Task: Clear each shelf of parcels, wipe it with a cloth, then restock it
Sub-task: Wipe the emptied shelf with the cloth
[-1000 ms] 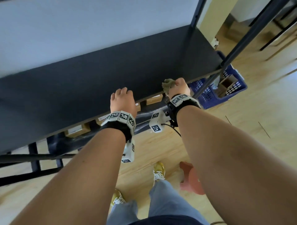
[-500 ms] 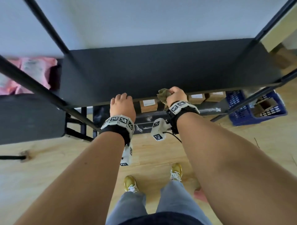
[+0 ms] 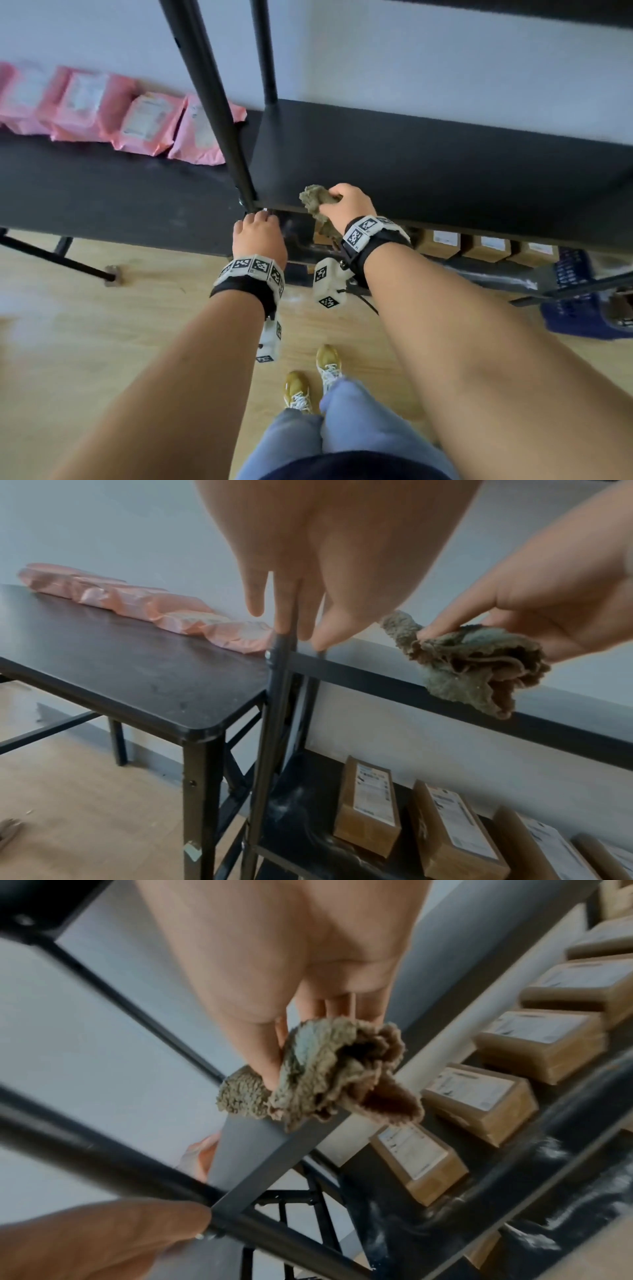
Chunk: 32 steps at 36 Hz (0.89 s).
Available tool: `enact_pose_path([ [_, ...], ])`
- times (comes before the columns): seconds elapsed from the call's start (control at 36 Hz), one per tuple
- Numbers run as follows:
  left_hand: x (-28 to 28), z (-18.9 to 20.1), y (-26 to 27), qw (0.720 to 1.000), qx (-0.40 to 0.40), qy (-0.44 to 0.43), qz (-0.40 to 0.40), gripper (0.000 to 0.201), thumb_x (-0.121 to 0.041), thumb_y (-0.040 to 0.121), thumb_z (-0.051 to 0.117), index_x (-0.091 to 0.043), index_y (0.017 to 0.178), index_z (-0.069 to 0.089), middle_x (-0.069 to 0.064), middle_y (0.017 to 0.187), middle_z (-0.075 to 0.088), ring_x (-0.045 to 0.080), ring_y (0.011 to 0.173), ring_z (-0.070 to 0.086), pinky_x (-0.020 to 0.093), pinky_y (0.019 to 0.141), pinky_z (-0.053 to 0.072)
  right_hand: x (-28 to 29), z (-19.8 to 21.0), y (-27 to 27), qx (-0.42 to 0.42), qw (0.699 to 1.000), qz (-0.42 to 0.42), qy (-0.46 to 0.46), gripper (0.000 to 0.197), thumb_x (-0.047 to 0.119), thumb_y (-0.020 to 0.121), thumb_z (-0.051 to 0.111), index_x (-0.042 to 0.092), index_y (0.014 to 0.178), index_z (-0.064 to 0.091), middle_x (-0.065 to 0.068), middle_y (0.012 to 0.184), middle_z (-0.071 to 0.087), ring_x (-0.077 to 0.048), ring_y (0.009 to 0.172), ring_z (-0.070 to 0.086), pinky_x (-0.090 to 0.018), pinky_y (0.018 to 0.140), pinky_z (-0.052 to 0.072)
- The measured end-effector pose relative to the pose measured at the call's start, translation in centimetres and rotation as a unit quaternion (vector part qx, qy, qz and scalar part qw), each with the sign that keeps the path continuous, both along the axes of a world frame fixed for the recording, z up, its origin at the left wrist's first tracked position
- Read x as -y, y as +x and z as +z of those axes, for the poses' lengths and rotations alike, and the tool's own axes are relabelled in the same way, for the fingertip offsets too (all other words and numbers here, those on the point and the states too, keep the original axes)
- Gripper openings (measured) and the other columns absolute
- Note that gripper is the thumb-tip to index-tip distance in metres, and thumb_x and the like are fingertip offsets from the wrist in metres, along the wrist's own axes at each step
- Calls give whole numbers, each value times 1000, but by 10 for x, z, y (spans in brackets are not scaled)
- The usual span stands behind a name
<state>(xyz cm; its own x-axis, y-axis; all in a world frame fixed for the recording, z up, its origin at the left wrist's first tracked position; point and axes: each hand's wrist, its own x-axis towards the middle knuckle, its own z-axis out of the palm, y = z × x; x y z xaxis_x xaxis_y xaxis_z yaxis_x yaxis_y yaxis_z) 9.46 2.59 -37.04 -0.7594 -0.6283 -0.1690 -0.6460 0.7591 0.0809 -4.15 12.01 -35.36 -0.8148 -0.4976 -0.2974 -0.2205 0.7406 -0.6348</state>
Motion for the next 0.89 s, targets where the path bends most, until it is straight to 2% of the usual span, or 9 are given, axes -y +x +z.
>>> enact_pose_path([
  [0.08,16,3,5,999,-13,0,29,41,-16,89,46,-14,129,51,4,134,50,25,127,41,39,108,32,33,6,0,-27,999,40,1,27,27,87,60,23,114,62,-2,110,67,-25,99,63,-31,82,49],
  [0.19,34,10,9,998,-14,-11,61,43,-14,85,49,-13,128,52,4,132,51,26,127,42,39,107,33,72,12,-3,-54,996,72,-24,34,24,90,58,21,123,58,-5,115,64,-25,104,61,-27,81,45],
  [0.25,42,12,10,997,-17,-12,70,43,-14,84,48,-12,126,52,5,131,51,27,126,42,39,106,33,88,13,-4,-61,993,97,-20,37,22,93,54,21,130,54,-8,121,60,-27,109,59,-31,87,46],
  [0.31,49,14,12,996,-20,-12,84,42,-13,85,46,-13,127,52,5,133,50,27,127,41,39,107,32,99,11,-3,-70,988,134,11,39,19,93,51,22,132,53,-10,124,58,-30,113,57,-35,92,47],
  [0.42,61,15,21,993,-27,-16,115,40,-11,84,45,-14,122,55,4,130,52,27,125,43,38,105,32,106,6,3,-66,977,179,92,36,14,89,53,16,125,56,-10,123,60,-32,112,59,-35,91,48],
  [0.58,75,19,34,992,-20,-9,122,41,-10,85,47,-14,125,53,5,131,50,26,125,43,38,106,34,102,5,14,-120,979,138,88,39,9,87,47,17,124,57,-13,121,52,-33,110,55,-39,85,49],
  [0.72,91,25,47,993,-31,1,110,40,-10,84,45,-14,124,53,4,128,51,26,122,45,37,103,34,98,2,40,-136,981,104,90,26,12,87,49,16,104,69,-11,116,53,-32,105,56,-35,82,50],
  [0.81,101,28,61,996,-36,-1,84,39,-10,84,45,-14,123,53,4,126,52,25,121,45,37,103,35,99,0,63,-157,981,66,90,24,11,85,50,13,99,70,-11,111,58,-32,102,57,-37,82,52],
  [0.89,116,31,81,998,-28,-6,46,40,-11,85,47,-14,125,51,4,129,50,25,122,44,38,105,35,106,1,89,-143,984,37,98,22,12,85,52,12,96,70,-9,104,65,-31,99,60,-34,74,50],
])
